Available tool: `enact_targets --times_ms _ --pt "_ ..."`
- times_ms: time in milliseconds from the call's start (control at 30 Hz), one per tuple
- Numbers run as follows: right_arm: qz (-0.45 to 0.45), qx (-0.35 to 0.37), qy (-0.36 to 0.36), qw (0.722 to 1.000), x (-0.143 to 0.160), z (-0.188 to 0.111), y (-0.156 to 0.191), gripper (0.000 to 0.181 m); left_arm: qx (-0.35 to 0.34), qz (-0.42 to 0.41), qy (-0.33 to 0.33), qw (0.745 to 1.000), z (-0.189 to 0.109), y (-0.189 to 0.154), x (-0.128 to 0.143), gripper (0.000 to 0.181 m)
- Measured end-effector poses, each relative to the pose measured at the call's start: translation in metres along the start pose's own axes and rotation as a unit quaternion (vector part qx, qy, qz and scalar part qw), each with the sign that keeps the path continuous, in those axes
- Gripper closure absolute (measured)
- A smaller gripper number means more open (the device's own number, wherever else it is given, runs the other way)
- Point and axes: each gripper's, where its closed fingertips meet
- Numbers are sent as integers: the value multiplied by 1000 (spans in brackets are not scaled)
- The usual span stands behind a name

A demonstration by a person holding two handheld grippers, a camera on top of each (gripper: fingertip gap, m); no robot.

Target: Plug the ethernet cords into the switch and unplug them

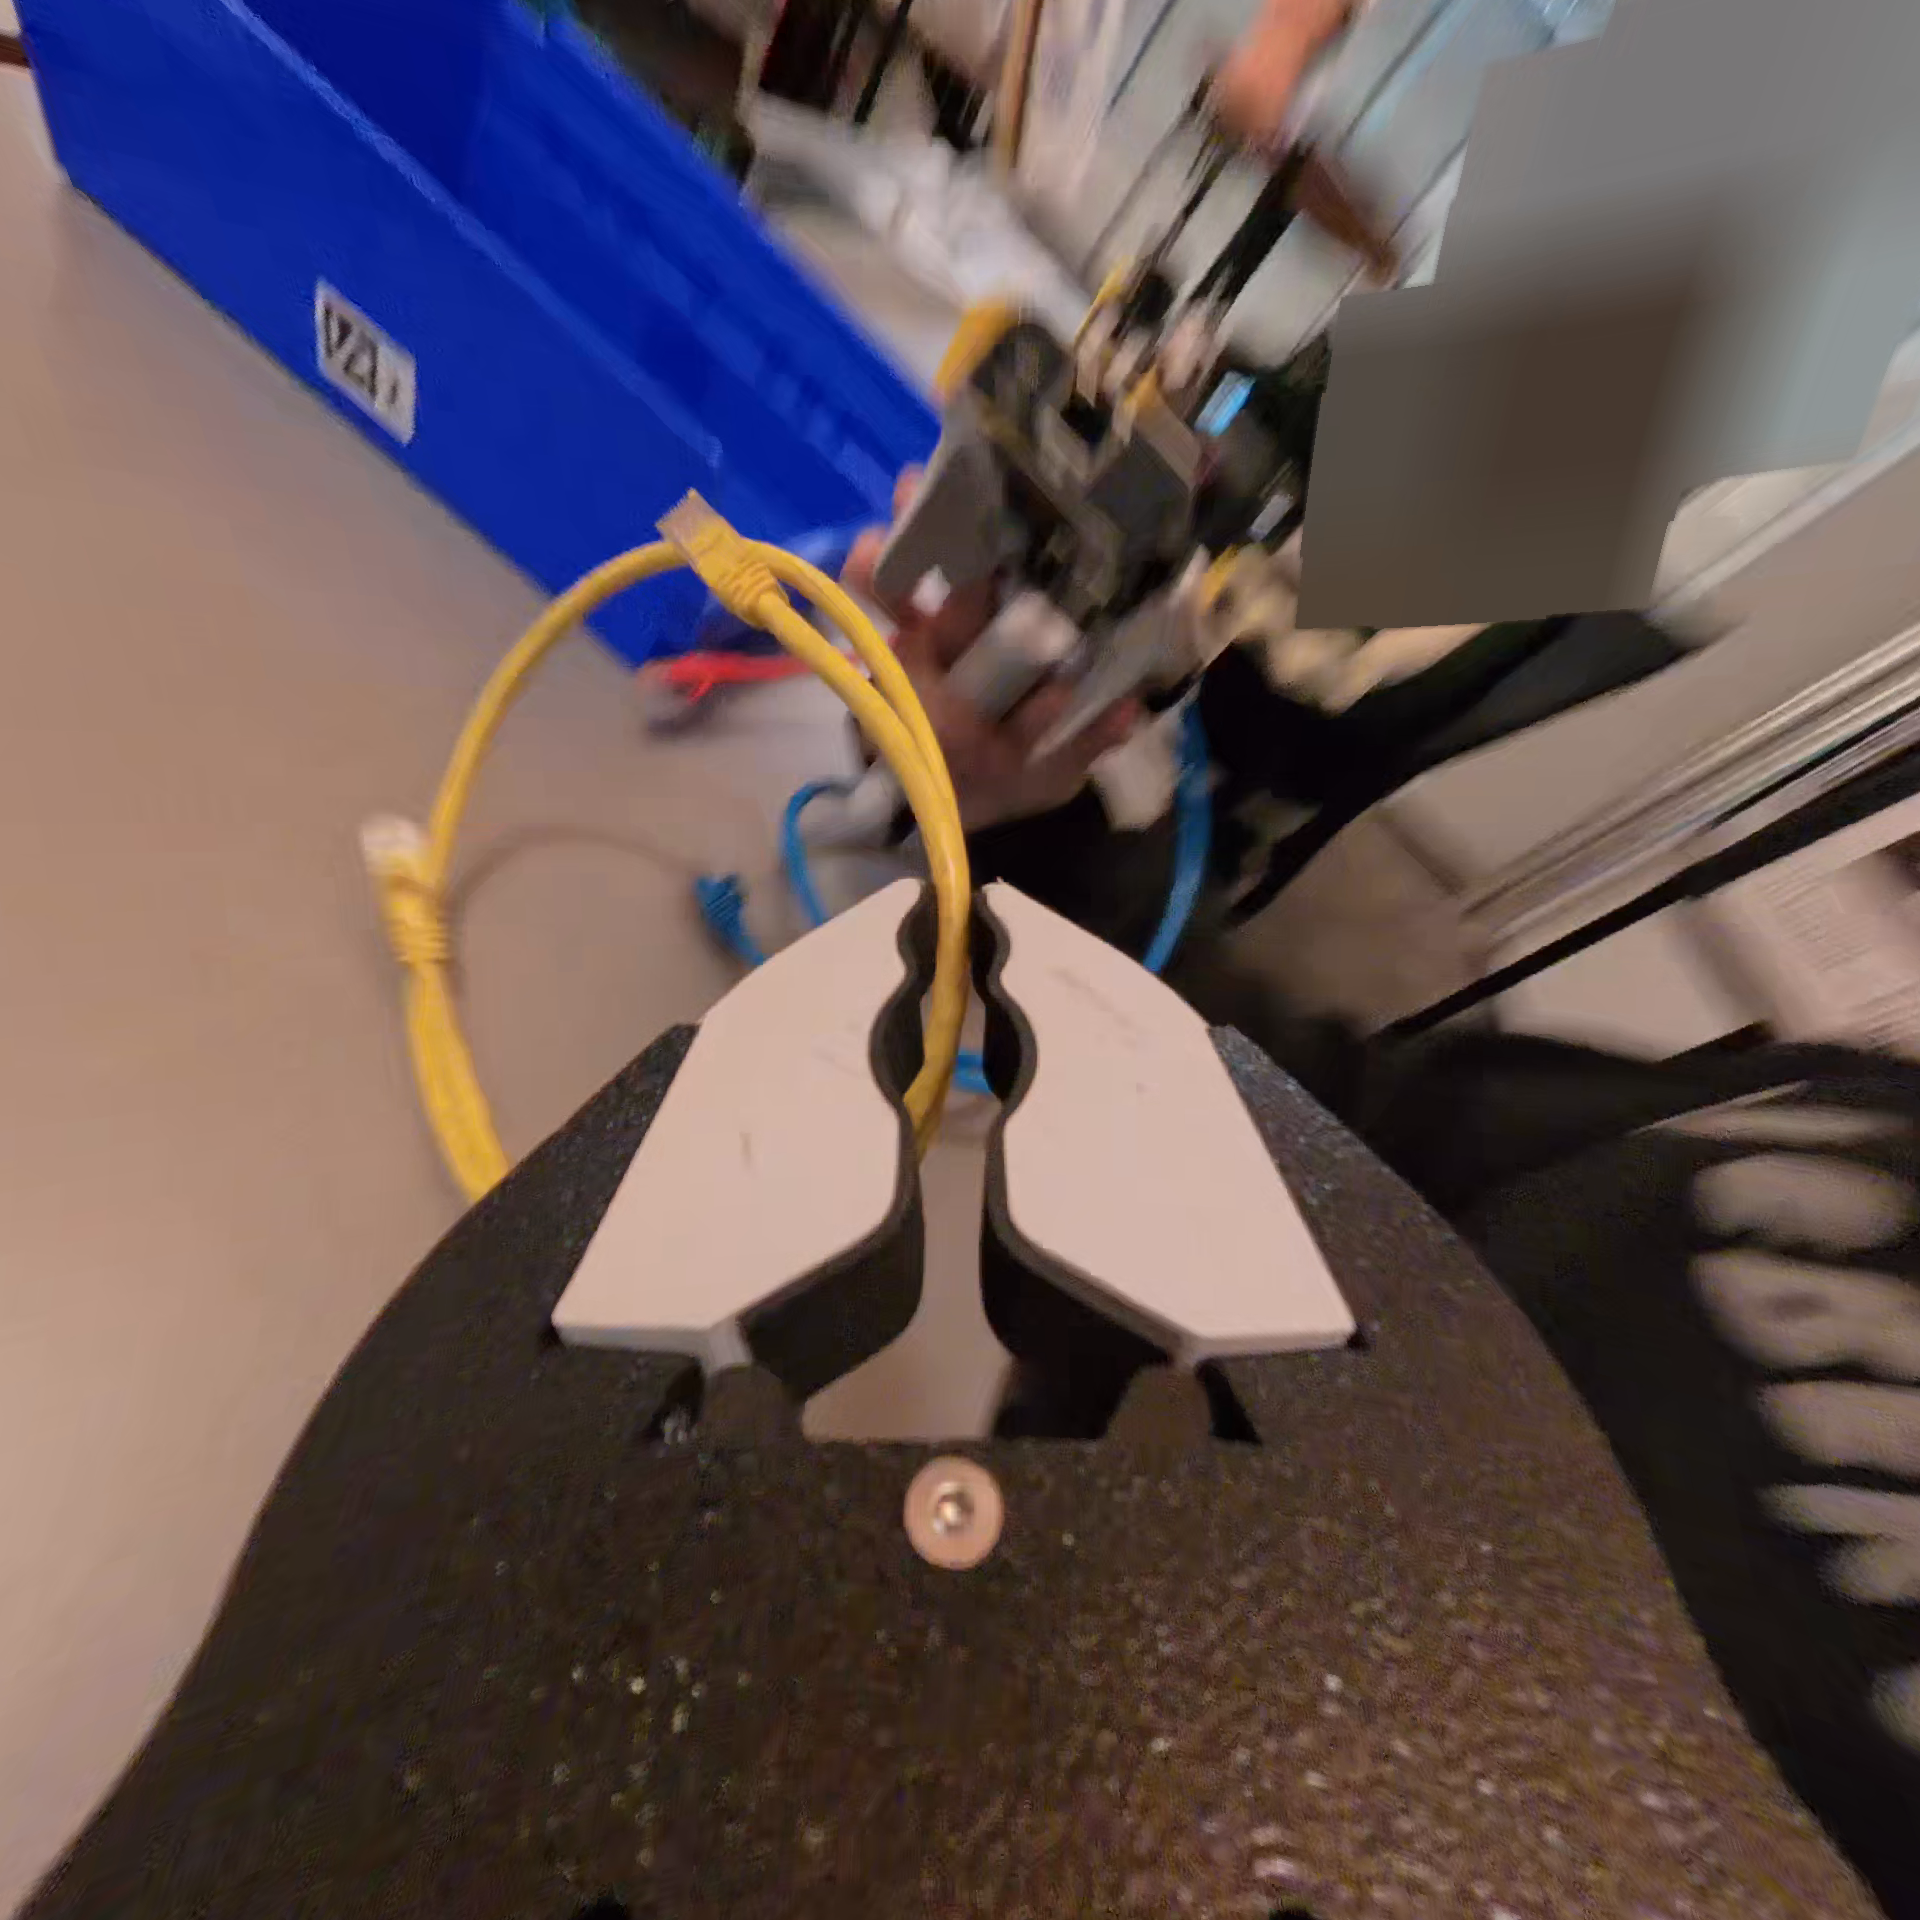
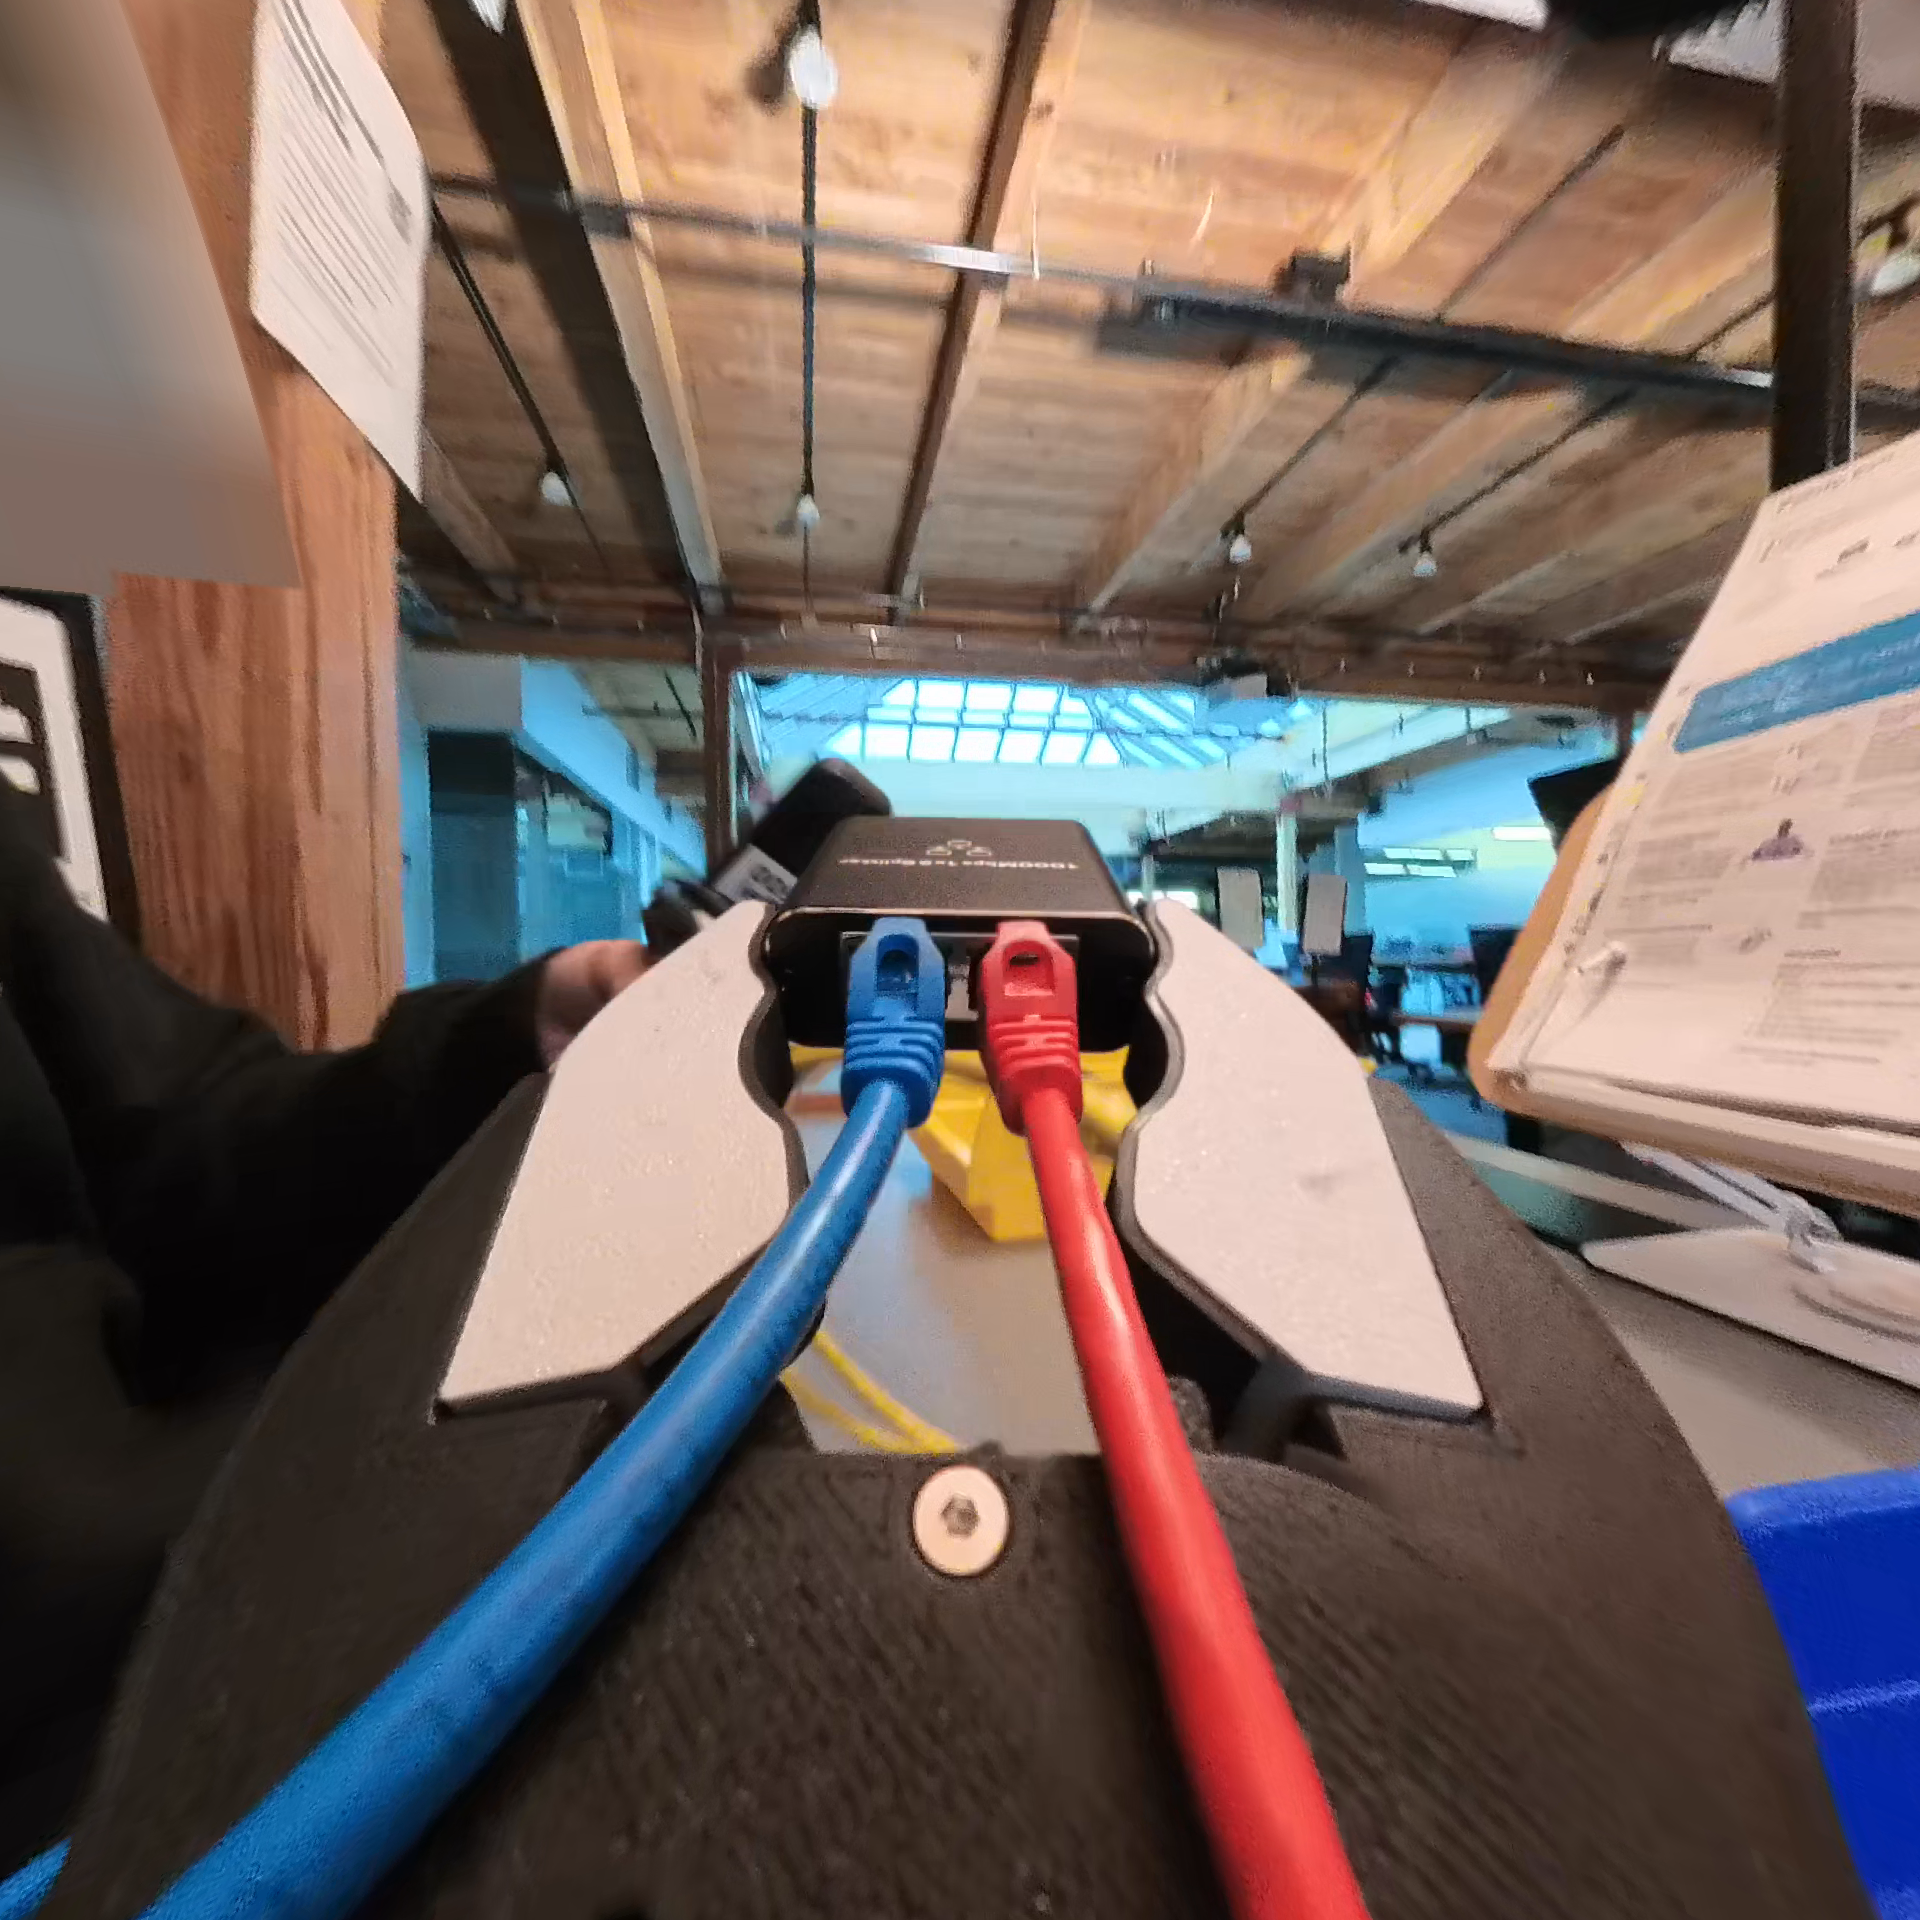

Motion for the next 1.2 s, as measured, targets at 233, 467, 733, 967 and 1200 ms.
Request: enact_targets --times_ms 233,467,733,967,1200 --pt "-4 -4 0 1000 -1 -1 2 117 29 -199 -81 976 -44 68 7 176" --pt "-6 -10 22 1000 8 4 4 117 -317 12 61 946 -68 147 53 156" --pt "-5 -15 33 999 13 8 6 117 -330 278 189 882 -16 139 44 147" --pt "-10 -18 48 999 17 10 7 118 -337 203 228 891 8 202 35 149" --pt "-16 -22 75 997 26 16 8 118 -316 173 197 912 21 209 28 170"
Point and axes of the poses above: each gripper's, where its closed fingertips meet, z out along the fingers, x out of its underside, y = z × x across the jaws, and after that the axes turned 6 degrees about y, right-handed
